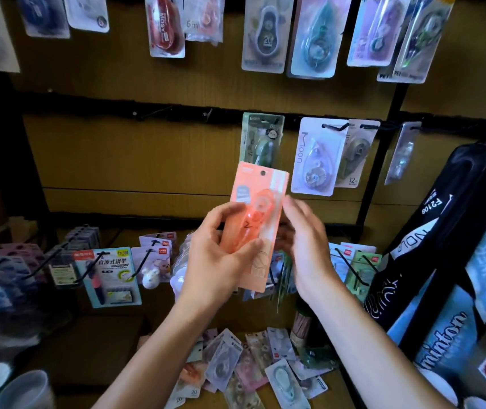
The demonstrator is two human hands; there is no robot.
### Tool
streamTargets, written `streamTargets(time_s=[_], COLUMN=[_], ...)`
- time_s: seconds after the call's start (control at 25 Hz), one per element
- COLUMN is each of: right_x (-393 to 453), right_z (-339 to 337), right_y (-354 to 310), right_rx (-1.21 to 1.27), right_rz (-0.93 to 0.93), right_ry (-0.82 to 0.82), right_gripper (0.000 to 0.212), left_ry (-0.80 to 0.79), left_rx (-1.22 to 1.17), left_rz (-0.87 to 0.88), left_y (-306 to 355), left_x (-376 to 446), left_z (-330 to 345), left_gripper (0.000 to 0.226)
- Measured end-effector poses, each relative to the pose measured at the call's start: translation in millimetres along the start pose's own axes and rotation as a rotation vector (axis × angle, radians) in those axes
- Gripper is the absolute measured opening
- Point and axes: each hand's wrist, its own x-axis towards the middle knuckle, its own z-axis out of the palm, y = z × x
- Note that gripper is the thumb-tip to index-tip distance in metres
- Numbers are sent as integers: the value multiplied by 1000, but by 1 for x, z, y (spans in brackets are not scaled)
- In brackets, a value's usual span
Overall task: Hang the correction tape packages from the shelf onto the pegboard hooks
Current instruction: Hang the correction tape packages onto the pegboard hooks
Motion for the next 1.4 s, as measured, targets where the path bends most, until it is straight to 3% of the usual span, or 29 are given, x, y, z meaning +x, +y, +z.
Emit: streamTargets(time_s=[0.08, 0.24, 0.36, 0.44, 0.64, 0.96, 1.4], right_x=[-12, -10, -9, -13, -19, -16, -16], right_z=[0, -4, -2, 4, 16, 12, -8], right_y=[-11, -23, -30, -32, -24, -5, 14], right_rx=[25, 17, -5, -43, -149, -120, -213], right_rz=[65, 18, -39, -70, -99, 17, 118], right_ry=[-202, -215, -271, -308, -248, -167, -209], right_gripper=[17, 22, 26, 25, 12, 9, 16], left_ry=[-38, -32, -89, -4, 202, 116, 234], left_rx=[-25, -274, -250, -253, -241, -96, -118], left_rz=[42, -80, -114, -24, 39, 3, 27], left_y=[-1, -1, 0, 6, 18, 19, 14], left_x=[-2, -1, -8, -11, 14, 31, 32], left_z=[6, 4, 2, 0, -37, -44, -32], left_gripper=[56, 65, 39, 28, 14, 16, 15])
